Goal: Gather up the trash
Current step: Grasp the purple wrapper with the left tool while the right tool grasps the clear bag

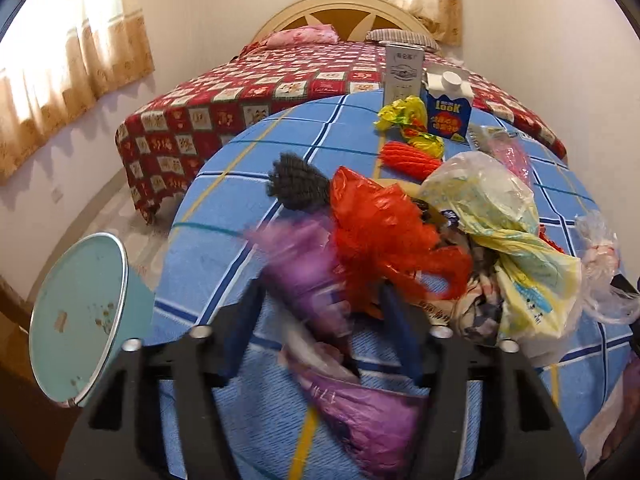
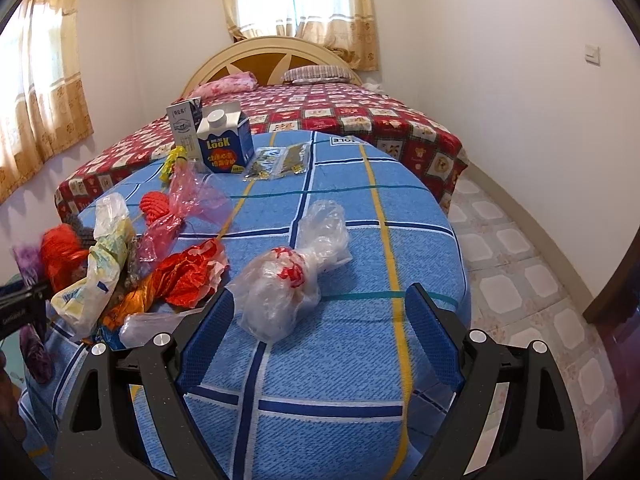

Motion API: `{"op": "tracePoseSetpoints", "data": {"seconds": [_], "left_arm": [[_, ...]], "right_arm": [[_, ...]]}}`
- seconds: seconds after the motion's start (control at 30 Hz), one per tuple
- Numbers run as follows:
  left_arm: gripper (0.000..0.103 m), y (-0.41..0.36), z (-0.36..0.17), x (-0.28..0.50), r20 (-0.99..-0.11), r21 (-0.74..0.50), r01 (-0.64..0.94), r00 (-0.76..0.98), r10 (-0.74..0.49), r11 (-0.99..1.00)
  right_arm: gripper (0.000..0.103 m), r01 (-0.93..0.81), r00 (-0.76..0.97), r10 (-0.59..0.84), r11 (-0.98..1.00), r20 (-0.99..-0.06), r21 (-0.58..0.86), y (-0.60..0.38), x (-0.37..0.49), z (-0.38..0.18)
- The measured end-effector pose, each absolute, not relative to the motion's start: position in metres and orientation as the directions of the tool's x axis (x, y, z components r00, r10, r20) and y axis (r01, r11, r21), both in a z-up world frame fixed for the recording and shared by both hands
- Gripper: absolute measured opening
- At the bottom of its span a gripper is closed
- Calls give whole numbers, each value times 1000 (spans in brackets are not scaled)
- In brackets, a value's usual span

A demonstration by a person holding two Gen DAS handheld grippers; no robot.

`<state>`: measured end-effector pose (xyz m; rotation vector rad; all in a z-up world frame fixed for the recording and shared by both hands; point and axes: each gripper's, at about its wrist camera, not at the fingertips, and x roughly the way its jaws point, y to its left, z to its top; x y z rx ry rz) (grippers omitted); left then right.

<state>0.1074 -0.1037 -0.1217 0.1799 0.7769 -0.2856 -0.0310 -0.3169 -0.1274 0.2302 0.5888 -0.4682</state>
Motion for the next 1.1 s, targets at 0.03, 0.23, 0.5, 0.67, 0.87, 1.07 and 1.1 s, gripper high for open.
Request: {"op": "tracePoseSetpoints", "data": {"seconds": [0.03,0.23,0.5,0.67,0.87,1.07,1.1], "left_arm": [[70,-99,-118,105,-702,56,316,687,-187,947],[91,-80,-93,80,-659,62,319,724,-201,946],[90,-76,-127,71,-753,72,304,641,-148,950],[57,-82,-137,74,-772,42,338,609,-184,940],[18,-89,-136,66,-775,43,388,595,-214,920],[17,-73,-114,57,-722,161,356,678,-136,921],[17,-70,-110,56,-712,177,349,691,-125,921]], "right_arm": [[86,488,731,-356,869,-583,81,-318,-32,-128],[86,476,733,-353,877,-581,67,-313,-40,-127],[86,463,735,-351,885,-581,51,-302,-40,-123],[86,467,724,-347,883,-596,53,-304,-34,-129],[69,431,720,-271,896,-639,106,-313,-26,-139],[68,431,735,-285,897,-615,99,-309,-32,-125],[68,438,737,-296,894,-608,96,-310,-34,-121]]}}
